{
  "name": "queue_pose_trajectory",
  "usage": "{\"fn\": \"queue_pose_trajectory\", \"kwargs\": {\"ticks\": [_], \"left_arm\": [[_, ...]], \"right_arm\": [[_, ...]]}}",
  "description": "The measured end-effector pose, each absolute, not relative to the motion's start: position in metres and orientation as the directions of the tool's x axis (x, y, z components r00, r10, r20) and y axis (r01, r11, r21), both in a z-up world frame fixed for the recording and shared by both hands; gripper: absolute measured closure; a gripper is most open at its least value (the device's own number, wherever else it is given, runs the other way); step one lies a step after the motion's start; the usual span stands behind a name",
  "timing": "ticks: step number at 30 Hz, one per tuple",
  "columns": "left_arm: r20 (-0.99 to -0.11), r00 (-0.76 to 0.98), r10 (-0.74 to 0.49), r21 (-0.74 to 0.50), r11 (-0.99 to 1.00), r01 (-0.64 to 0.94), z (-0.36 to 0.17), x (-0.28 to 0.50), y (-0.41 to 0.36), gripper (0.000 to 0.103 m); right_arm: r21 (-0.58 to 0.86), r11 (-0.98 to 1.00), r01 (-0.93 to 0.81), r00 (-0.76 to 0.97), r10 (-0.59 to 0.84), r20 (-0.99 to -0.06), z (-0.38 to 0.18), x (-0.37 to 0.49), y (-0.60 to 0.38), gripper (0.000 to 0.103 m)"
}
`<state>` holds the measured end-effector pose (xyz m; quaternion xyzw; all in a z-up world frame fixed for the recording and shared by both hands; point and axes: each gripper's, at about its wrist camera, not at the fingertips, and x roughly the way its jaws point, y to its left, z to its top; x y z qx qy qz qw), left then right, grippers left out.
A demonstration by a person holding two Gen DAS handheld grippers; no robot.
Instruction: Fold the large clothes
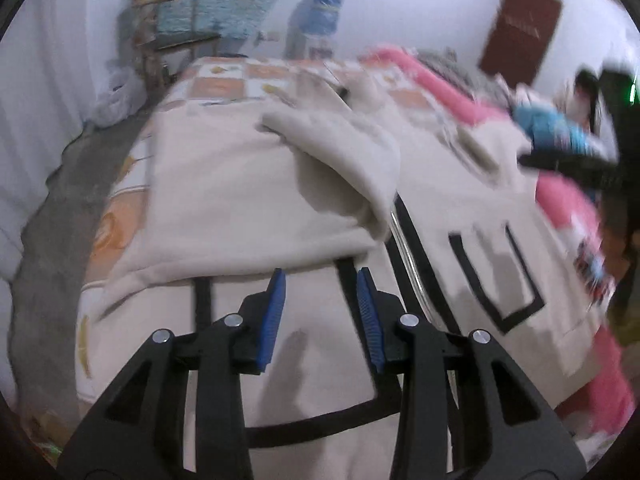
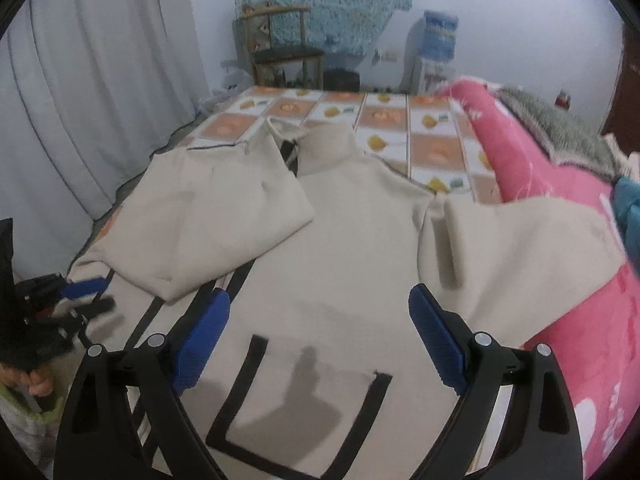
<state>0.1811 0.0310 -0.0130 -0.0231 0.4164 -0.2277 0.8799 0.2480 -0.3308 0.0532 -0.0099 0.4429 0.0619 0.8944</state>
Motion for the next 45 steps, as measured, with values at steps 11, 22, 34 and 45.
{"fn": "queue_pose_trajectory", "kwargs": {"ticks": [11,22,34,45], "left_arm": [[-0.755,0.599,-0.268,-0.252,0.961,0.113,-0.053,0.236,0.062,0.069],[-0.708,0.647,-0.283,-0.281,0.953,0.110,-0.061,0.227,0.070,0.069],[-0.687,0.657,-0.312,-0.320,0.941,0.112,-0.062,0.224,0.074,0.069],[-0.695,0.659,-0.288,-0.291,0.950,0.109,-0.062,0.226,0.068,0.069]], "right_arm": [[0.251,0.959,-0.133,0.493,0.284,-0.822,0.045,0.318,-0.298,0.015],[0.073,0.943,-0.325,0.419,0.213,-0.883,0.009,0.420,-0.166,0.041],[0.066,0.940,-0.336,0.477,0.230,-0.848,0.033,0.415,-0.178,0.092],[0.195,0.949,-0.248,0.582,0.306,-0.754,0.098,0.295,-0.305,0.090]]}}
